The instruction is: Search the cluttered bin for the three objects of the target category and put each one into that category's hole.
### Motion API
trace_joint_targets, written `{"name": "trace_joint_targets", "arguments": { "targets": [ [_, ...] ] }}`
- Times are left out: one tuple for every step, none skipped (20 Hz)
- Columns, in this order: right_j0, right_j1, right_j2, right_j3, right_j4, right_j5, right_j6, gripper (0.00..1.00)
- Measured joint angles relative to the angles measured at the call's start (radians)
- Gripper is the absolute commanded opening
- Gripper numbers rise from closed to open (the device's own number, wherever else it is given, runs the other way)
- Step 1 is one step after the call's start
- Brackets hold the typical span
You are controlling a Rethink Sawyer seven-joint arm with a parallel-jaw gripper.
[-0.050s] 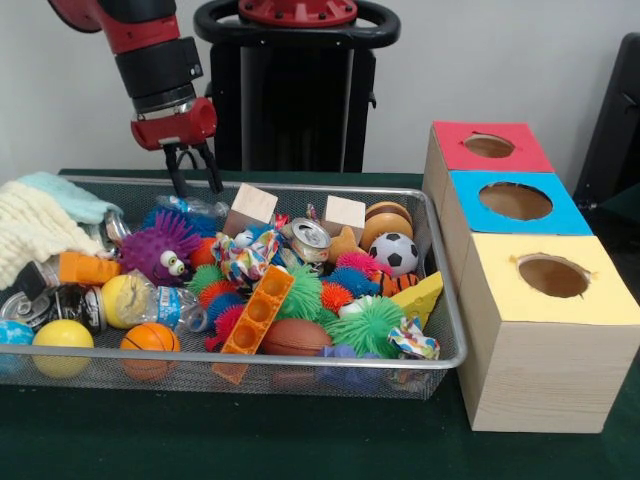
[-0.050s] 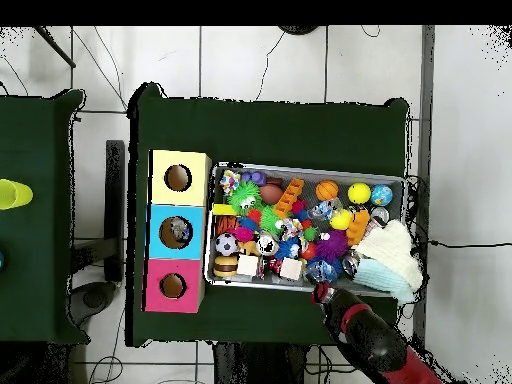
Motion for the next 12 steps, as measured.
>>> {"name": "trace_joint_targets", "arguments": {
  "targets": [
    [0.002, 0.000, 0.000, 0.000, 0.004, 0.000, 0.000, 1.00],
    [0.005, -0.001, 0.000, 0.000, 0.012, 0.000, 0.000, 1.00],
    [0.007, -0.001, 0.000, 0.000, 0.016, 0.000, 0.000, 1.00],
    [0.008, -0.001, 0.000, 0.000, 0.022, 0.000, 0.000, 1.00],
    [0.008, -0.001, 0.000, 0.000, 0.025, 0.000, 0.000, 1.00],
    [0.008, -0.001, 0.000, 0.000, 0.028, 0.000, 0.000, 1.00],
    [0.008, -0.001, 0.000, 0.000, 0.030, 0.000, 0.000, 1.00],
    [0.008, -0.001, 0.000, 0.000, 0.035, 0.000, 0.000, 1.00],
    [0.009, -0.001, 0.000, 0.000, 0.036, 0.000, 0.000, 1.00],
    [0.010, -0.001, 0.000, 0.000, 0.036, 0.000, 0.000, 1.00],
    [0.010, -0.001, 0.000, 0.000, 0.036, 0.000, 0.000, 1.00],
    [0.012, -0.001, 0.000, -0.001, 0.036, 0.000, 0.000, 1.00]
  ]
}}
